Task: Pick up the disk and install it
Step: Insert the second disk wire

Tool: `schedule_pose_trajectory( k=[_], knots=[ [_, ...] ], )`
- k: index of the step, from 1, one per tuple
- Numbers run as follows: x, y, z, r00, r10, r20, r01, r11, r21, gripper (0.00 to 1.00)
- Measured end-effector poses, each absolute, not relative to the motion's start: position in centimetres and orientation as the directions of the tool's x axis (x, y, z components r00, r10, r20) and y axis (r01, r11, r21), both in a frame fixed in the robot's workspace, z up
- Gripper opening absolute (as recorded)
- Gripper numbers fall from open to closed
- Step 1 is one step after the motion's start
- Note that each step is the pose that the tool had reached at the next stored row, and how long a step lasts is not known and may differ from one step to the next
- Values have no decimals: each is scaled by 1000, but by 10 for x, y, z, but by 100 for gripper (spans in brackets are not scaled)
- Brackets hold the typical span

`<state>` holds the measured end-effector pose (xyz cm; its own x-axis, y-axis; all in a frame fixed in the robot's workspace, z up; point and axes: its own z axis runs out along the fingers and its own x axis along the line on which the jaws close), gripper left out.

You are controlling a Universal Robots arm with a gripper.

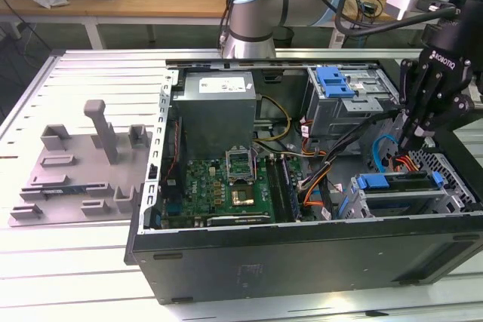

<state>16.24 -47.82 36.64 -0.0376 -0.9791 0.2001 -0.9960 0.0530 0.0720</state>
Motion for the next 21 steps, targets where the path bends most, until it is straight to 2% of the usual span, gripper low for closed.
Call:
schedule_pose_trajectory(
  k=[9,21],
  knots=[
    [163,-482,366,-52,-980,192,-995,67,73,16],
    [162,-496,366,-58,-989,134,-995,69,76,16]
  ],
)
